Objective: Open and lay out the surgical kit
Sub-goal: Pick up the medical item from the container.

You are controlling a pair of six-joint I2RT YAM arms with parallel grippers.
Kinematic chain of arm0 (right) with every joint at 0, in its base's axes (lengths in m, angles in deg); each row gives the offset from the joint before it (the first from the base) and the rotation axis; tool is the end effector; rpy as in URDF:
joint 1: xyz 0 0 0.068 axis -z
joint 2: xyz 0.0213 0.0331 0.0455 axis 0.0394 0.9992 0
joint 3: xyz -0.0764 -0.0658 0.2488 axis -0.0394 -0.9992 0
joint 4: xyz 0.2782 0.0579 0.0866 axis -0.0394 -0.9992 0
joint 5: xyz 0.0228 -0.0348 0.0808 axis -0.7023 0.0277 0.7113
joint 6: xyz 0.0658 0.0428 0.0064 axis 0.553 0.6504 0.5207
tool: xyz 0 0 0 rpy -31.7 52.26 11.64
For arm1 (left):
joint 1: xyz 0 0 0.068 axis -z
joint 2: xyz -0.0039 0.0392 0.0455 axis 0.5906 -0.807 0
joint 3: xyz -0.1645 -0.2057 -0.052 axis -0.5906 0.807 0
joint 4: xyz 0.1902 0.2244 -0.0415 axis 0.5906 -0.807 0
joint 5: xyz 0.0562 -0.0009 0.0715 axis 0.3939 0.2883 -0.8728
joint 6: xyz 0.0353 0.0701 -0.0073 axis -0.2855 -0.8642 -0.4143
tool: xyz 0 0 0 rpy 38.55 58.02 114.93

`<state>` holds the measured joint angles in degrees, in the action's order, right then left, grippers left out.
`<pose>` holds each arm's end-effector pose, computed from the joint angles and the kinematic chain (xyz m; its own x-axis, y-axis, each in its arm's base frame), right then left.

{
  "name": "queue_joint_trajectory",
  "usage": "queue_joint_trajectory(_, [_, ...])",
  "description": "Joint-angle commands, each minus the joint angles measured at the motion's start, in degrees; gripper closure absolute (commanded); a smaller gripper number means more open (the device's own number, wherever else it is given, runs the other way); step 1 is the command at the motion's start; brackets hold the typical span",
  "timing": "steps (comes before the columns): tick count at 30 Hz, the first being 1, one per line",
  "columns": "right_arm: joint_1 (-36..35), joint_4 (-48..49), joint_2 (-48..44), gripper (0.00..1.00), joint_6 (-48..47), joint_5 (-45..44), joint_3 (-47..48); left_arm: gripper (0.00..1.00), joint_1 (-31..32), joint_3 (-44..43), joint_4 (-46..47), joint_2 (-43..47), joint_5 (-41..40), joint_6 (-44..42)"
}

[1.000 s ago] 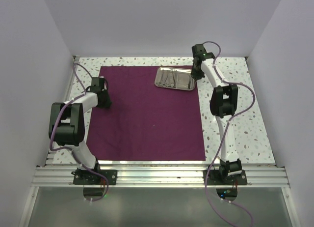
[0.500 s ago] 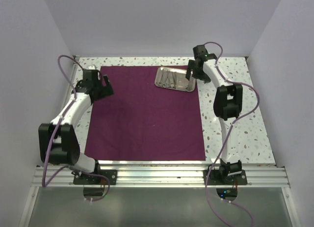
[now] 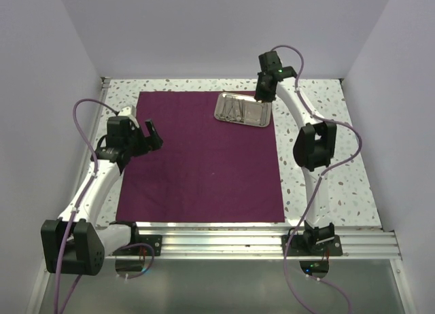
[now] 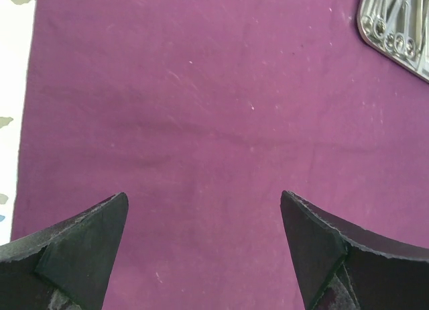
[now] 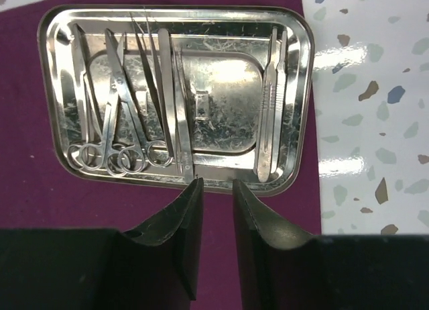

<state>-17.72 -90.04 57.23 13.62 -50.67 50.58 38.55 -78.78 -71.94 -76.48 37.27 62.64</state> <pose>0.5422 0.1397 0.2533 -0.7629 0.2237 -0.6066 0.1621 0.9745 0.1554 0.3046 -0.0189 0.2269 -0.6348 -0.3935 -0.6650 -0.1714 0.9109 -0.3754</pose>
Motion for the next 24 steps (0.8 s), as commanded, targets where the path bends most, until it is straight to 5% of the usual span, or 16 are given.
queue_joint_trajectory(1, [-0.1,-3.7,5.0,0.71,0.5,-1.6,3.1,0.0,0.4,0.0,0.2,1.6,2.0,-0.3])
queue_joint_trajectory(24, [-0.1,-6.0,13.7,0.64,1.2,-7.1,4.8,0.0,0.5,-6.2,-1.8,-5.8,0.5,-3.5])
